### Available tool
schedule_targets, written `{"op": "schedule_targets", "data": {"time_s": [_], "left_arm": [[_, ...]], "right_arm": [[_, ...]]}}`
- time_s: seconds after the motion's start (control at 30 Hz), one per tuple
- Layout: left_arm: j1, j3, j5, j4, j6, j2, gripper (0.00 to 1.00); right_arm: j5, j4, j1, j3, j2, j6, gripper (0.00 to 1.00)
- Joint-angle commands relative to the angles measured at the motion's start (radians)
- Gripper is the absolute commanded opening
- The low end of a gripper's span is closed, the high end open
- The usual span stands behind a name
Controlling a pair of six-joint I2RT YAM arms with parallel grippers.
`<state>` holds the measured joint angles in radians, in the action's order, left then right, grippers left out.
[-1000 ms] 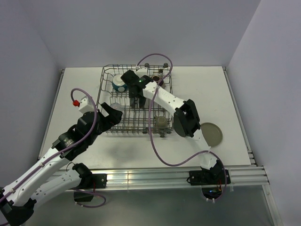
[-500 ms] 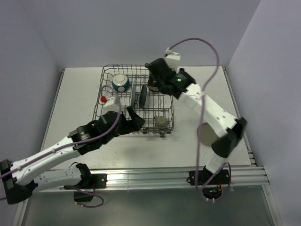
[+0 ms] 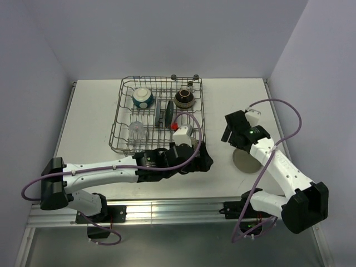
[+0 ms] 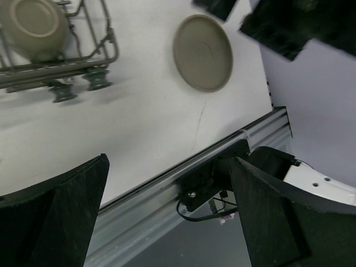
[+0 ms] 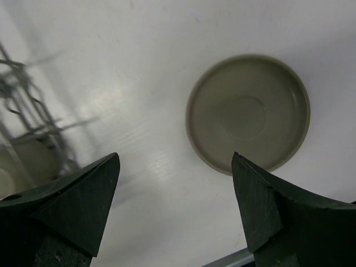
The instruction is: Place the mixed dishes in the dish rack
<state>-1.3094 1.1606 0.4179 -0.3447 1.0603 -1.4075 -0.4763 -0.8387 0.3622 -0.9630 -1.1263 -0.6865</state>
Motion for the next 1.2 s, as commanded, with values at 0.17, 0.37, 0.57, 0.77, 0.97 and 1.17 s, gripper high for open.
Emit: {"op": "schedule_targets", "data": {"time_s": [0.17, 0.37, 0.57, 0.77, 0.97, 1.17], "left_arm": [[-0.044, 0.07, 0.048, 0.041, 0.012, -0.007, 0.97], [-0.047, 0.024, 0.078, 0.024, 0.02, 0.062, 0.97], [-0.045, 0.001, 0.099, 0.004, 0.018, 0.097, 0.97], [-0.045, 0.004, 0.107, -0.002, 0.003, 0.096, 0.98], [-0.045, 0.014, 0.099, 0.003, -0.013, 0.084, 0.97], [-0.05, 0.025, 0.021, 0.065, -0.101, 0.024, 0.94]], "right_arm": [[0.054, 0.096, -0.012, 0.124, -0.108, -0.031, 0.84], [0.068, 0.185, -0.014, 0.164, -0.255, -0.019, 0.8], [0.054, 0.237, -0.012, 0.165, -0.38, -0.021, 0.74], [0.041, 0.237, -0.019, 0.139, -0.394, -0.022, 0.62], [0.051, 0.228, -0.02, 0.121, -0.431, -0.012, 0.32], [0.059, 0.234, -0.04, 0.095, -0.454, 0.01, 0.0]]}}
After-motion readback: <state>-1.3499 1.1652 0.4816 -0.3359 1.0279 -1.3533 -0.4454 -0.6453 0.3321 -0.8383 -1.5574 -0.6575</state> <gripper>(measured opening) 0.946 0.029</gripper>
